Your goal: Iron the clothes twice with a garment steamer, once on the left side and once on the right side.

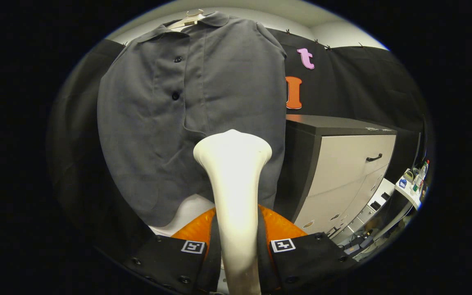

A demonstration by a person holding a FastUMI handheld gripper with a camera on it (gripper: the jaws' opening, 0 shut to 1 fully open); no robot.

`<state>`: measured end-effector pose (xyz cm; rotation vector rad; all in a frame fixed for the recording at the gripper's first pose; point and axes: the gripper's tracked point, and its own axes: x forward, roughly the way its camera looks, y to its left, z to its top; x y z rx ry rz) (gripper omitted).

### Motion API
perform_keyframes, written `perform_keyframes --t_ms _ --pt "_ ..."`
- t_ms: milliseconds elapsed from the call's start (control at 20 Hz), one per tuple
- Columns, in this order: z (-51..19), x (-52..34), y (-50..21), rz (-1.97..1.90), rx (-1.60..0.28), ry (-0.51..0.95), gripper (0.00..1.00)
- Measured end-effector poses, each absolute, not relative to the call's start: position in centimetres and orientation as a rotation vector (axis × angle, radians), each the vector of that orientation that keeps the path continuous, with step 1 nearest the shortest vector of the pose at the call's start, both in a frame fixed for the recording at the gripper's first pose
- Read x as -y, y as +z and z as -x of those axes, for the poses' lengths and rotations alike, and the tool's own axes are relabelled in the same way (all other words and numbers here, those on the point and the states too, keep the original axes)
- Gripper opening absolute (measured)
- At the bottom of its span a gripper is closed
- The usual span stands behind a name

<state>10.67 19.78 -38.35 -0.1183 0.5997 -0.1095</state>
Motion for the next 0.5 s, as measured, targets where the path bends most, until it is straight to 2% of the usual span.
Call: perform_keyframes --t_ms 500 --pt "-9.5 -19.5 -38.6 0.099 -0.624 -0.113 0.45"
